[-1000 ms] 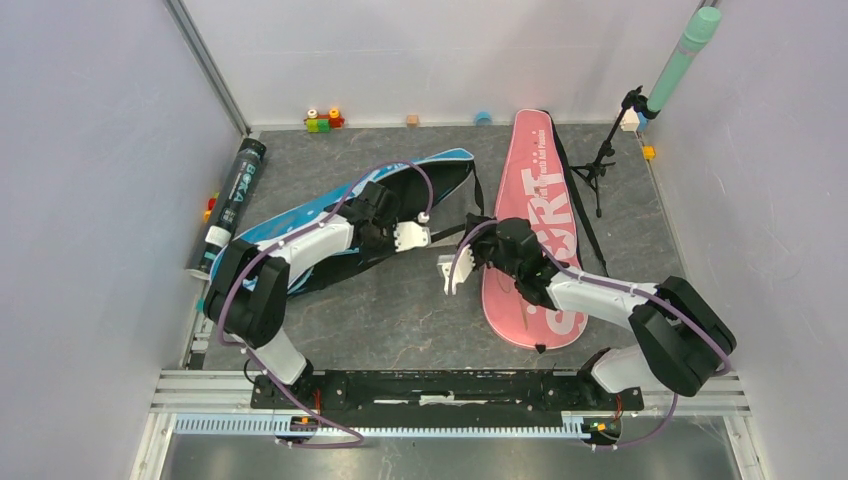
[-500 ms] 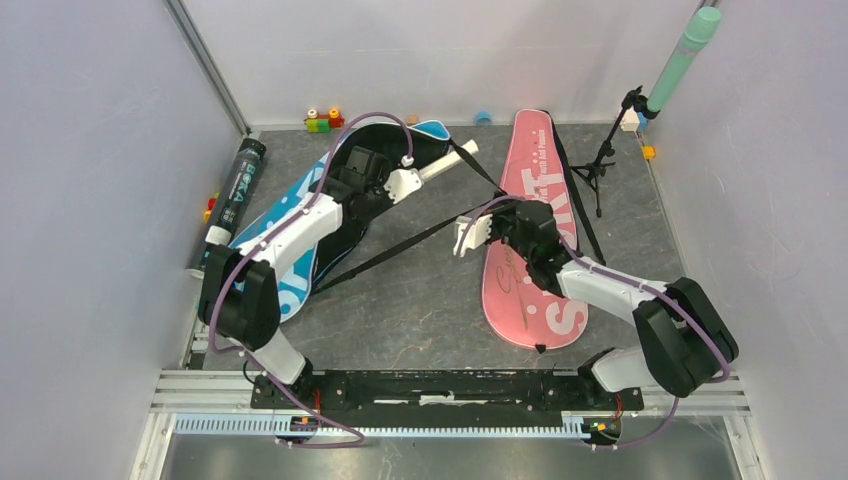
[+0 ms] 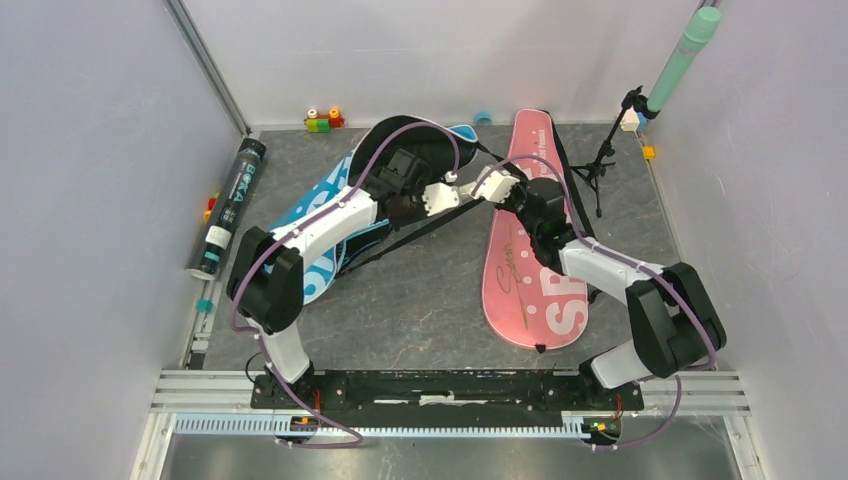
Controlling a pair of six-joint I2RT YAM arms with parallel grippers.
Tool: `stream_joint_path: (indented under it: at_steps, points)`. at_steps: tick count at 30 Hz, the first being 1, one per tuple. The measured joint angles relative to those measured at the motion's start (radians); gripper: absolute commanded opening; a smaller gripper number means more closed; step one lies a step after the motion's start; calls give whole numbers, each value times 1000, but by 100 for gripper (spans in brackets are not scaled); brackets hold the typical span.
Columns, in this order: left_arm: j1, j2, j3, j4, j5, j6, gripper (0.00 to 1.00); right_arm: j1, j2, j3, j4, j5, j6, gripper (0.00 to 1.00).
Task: Pack up the badminton gear
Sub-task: Adjust the racket in the racket bag.
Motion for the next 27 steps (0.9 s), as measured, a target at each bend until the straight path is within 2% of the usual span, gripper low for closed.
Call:
stream_joint_path:
  at_steps: [3, 7, 13, 18, 21, 25, 27]
  points:
    - [-2, -2, -34, 50, -13, 7, 2, -53, 0, -5, -72, -83, 80, 0]
    - [6, -15, -37, 45, 15, 30, 2, -155, -5, -32, -83, -260, 185, 0]
    - [22, -40, -17, 79, 80, 78, 2, -280, -5, -71, -85, -386, 294, 0]
    - [65, -41, -10, 90, 111, 85, 2, -313, -5, -80, -62, -475, 349, 0]
    - [71, -36, -31, 144, 51, 83, 3, -325, -8, -96, -60, -530, 384, 0]
    - [71, 20, -18, 199, -37, 71, 20, -334, -57, -97, -89, -563, 438, 0]
    - [66, 50, -14, 215, -71, 81, 25, -335, -98, -88, -133, -579, 465, 0]
